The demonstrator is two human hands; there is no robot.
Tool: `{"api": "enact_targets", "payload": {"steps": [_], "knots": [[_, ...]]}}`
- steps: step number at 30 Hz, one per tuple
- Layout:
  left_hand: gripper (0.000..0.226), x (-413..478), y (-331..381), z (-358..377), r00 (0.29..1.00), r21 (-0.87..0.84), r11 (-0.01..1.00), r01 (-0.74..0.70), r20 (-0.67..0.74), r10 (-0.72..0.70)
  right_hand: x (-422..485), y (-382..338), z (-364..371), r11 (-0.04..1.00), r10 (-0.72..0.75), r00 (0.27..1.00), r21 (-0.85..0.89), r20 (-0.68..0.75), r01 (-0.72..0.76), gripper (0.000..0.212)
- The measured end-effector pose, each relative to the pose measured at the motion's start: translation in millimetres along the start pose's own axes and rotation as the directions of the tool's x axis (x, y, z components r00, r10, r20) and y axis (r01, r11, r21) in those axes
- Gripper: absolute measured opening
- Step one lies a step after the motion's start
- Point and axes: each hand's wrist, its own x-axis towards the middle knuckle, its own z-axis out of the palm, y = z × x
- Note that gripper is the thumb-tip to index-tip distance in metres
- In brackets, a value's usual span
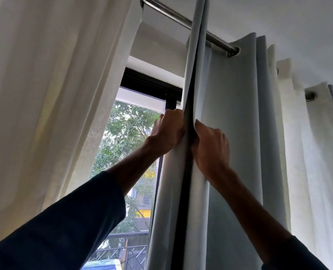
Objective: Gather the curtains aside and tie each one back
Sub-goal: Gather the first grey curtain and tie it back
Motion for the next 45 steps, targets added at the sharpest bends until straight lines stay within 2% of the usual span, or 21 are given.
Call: {"api": "enact_targets", "payload": {"steps": [2,4,5,7,9,11,14,18,22,25,28,31,33,35,37,38,40,43,45], "knots": [[0.035,-5,-4,-3,0.998,0.07,0.998,0.006,-0.058,-0.002,-1,2,-3,1.0,0.006,1.0,-0.017,0.001,-0.006,0.028],[0.034,-5,-1,0,1.0,0.064,0.998,0.023,-0.02,-0.022,-4,0,-4,1.0,-0.01,1.0,-0.018,0.021,0.01,0.028],[0.032,-1,4,3,0.998,0.004,0.998,0.067,0.015,-0.067,-5,-2,-4,1.0,-0.019,0.999,-0.008,0.033,0.02,0.03],[0.022,9,15,7,0.965,-0.2,0.949,0.245,0.149,-0.218,-6,-8,-3,1.0,-0.015,0.998,0.008,0.053,0.015,0.034],[0.013,16,23,10,0.947,-0.243,0.92,0.308,0.166,-0.273,-6,-13,-2,1.0,0.003,0.999,0.008,0.04,-0.004,0.03],[0.018,16,25,9,0.938,-0.305,0.893,0.33,0.217,-0.272,-6,-15,-2,1.0,0.026,0.999,-0.006,0.019,-0.025,0.027],[0.032,12,18,7,0.953,-0.269,0.921,0.283,0.191,-0.237,-5,-10,-2,0.998,0.021,0.999,-0.06,0.032,-0.019,0.044],[0.018,5,24,-4,0.942,-0.397,0.865,0.306,0.257,-0.215,-5,-9,-6,0.997,-0.021,0.996,-0.073,0.085,0.027,0.054],[0.033,4,30,-10,0.89,-0.491,0.75,0.443,0.34,-0.303,-8,-14,-8,0.995,-0.03,0.994,-0.096,0.102,0.04,0.046],[0.059,7,32,-12,0.845,-0.489,0.697,0.524,0.4,-0.354,-13,-16,-6,0.99,-0.098,0.984,-0.086,0.148,0.111,0.043],[0.06,10,30,-9,0.857,-0.435,0.749,0.5,0.371,-0.357,-17,-15,-4,0.987,-0.147,0.977,-0.038,0.151,0.155,0.04],[0.035,11,24,-3,0.895,-0.304,0.846,0.437,0.24,-0.376,-22,-11,-4,0.971,-0.212,0.956,0.155,0.205,0.182,0.038],[0.03,9,21,-1,0.917,-0.247,0.886,0.393,0.169,-0.36,-23,0,-6,0.945,-0.254,0.933,0.271,0.255,0.183,0.041],[0.03,8,16,-1,0.93,-0.227,0.903,0.365,0.134,-0.342,-19,18,-9,0.965,-0.162,0.966,0.237,0.202,0.112,0.035],[0.035,7,11,-1,0.939,-0.176,0.923,0.341,0.119,-0.324,-12,39,-14,0.982,-0.011,1.0,0.189,-0.028,0.016,0.019],[0.038,7,8,-1,0.94,-0.154,0.93,0.334,0.119,-0.318,-8,51,-17,0.987,0.064,0.988,0.156,-0.143,-0.042,0.018],[0.041,7,4,-1,0.941,-0.134,0.934,0.331,0.12,-0.317,1,73,-25,0.973,0.224,0.94,0.115,-0.257,-0.201,0.033],[0.042,7,1,-1,0.946,-0.135,0.939,0.317,0.117,-0.302,11,101,-26,0.883,0.468,0.862,0.14,-0.193,-0.448,0.068],[0.043,6,2,-1,0.951,-0.133,0.944,0.301,0.118,-0.286,13,114,-19,0.818,0.566,0.822,0.173,-0.067,-0.549,0.076]]}}
